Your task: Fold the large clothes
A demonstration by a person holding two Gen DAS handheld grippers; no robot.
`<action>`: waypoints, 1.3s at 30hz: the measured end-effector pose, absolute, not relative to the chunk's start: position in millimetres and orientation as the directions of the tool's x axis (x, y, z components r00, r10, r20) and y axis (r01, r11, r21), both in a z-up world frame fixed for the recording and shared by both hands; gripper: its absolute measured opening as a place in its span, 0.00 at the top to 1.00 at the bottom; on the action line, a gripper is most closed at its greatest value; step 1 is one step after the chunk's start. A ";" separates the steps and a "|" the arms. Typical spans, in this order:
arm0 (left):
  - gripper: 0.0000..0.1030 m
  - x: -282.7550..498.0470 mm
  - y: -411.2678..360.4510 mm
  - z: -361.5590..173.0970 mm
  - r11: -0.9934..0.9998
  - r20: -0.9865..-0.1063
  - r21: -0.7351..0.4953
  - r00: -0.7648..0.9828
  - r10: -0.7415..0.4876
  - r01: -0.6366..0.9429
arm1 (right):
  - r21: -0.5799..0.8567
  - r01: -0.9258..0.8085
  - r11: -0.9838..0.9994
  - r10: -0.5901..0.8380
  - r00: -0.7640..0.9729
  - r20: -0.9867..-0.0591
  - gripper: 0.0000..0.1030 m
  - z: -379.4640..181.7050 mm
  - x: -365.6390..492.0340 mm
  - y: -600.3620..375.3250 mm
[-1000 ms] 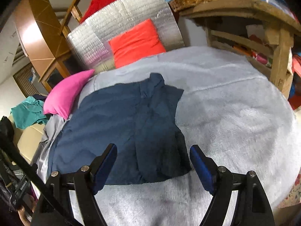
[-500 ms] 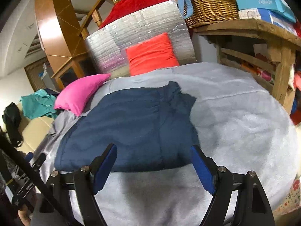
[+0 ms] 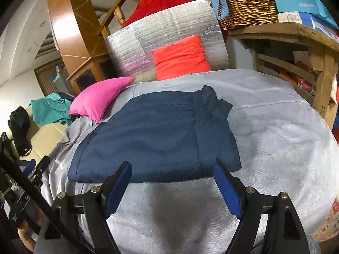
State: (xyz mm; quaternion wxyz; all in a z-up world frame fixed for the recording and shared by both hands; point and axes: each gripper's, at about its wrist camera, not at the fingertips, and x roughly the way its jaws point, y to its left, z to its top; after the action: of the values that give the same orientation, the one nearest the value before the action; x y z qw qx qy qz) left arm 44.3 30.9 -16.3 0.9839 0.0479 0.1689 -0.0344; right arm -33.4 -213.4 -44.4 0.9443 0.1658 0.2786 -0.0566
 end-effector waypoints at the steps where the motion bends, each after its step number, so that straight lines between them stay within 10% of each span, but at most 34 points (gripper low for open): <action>1: 0.14 43.1 30.1 -16.2 0.993 -0.333 0.085 0.942 -0.052 0.085 | 0.278 0.195 0.940 -0.012 0.837 -0.548 0.20 -45.0 -32.8 -213.3; 25: 0.14 49.0 22.4 -27.6 0.987 -0.398 0.067 0.911 -0.105 0.143 | 0.327 0.198 0.924 0.015 0.835 -0.550 0.20 -47.8 -29.3 -220.6; 39: 0.14 28.9 33.7 -13.9 0.996 -0.296 0.025 0.952 -0.075 0.086 | 0.175 0.243 0.954 -0.129 0.861 -0.491 0.20 -28.1 -44.0 -204.7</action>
State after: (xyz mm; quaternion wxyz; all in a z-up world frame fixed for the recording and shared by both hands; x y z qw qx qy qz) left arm 28.9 33.7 -13.9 0.9878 0.0188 0.1489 -0.0408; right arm -44.0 -204.7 -28.0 0.9577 0.1160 0.2449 -0.0970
